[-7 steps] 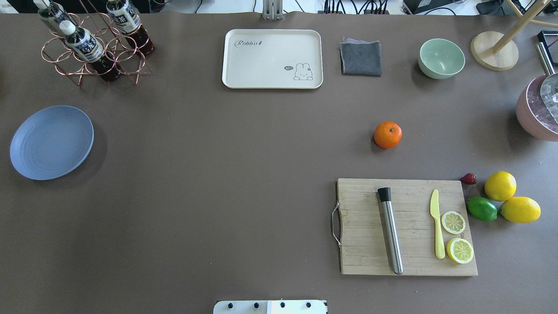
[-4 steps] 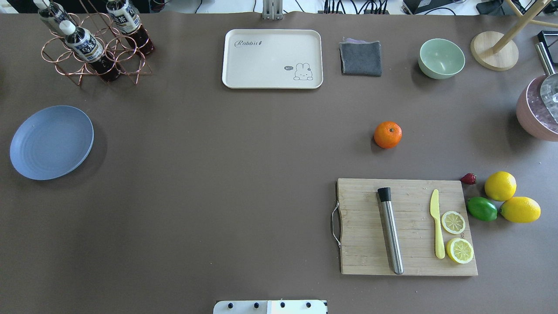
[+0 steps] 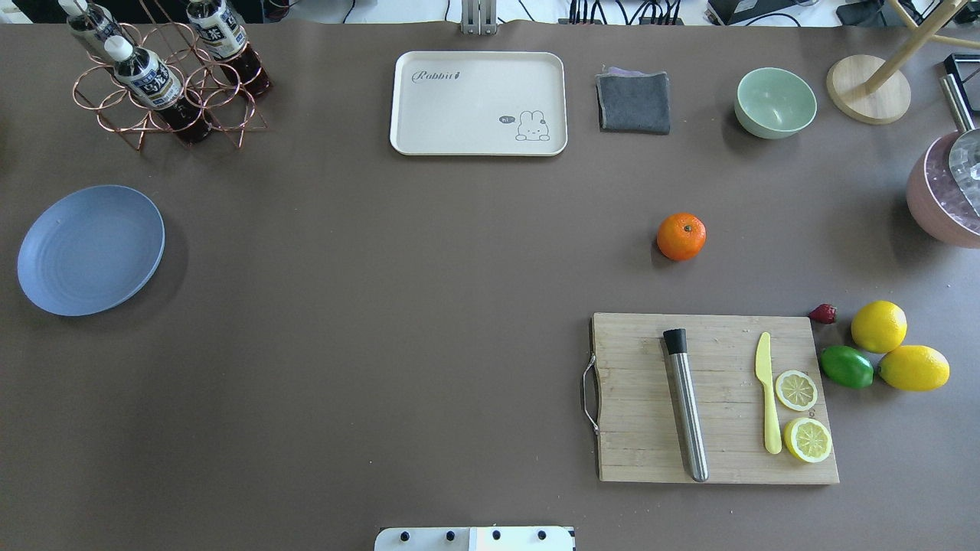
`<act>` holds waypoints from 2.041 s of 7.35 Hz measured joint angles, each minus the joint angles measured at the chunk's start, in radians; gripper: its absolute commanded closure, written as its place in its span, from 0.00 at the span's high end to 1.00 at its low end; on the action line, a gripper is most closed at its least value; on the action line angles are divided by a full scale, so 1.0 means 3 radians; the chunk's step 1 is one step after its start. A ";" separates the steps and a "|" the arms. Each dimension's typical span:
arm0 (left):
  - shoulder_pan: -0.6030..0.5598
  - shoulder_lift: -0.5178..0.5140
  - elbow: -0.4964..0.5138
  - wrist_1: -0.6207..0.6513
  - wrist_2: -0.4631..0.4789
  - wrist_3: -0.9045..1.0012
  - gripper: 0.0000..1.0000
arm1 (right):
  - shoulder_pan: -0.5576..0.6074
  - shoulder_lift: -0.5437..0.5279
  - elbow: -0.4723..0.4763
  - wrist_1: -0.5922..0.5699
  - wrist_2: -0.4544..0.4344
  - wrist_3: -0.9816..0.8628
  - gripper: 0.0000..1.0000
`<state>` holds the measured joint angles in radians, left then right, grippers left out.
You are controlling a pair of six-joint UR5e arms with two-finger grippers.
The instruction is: Pick orange to plate
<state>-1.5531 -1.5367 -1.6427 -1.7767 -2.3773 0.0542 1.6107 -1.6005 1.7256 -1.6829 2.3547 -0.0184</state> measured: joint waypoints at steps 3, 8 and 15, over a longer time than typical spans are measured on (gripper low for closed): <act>0.0002 -0.0008 -0.0011 -0.0026 -0.0004 0.0008 0.98 | 0.0000 -0.0003 0.0020 -0.0003 0.0003 0.0000 1.00; -0.0002 0.0021 0.0006 -0.0261 -0.0007 -0.0017 0.98 | 0.0000 -0.0015 0.0068 -0.0003 0.0003 0.0000 1.00; -0.0016 0.0061 -0.0028 -0.0392 -0.0013 -0.0007 0.98 | 0.0000 -0.0022 0.0067 0.0000 0.0015 -0.0009 1.00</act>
<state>-1.5581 -1.5185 -1.6510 -1.8943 -2.3813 0.0521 1.6107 -1.6070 1.7455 -1.6828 2.3591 -0.0211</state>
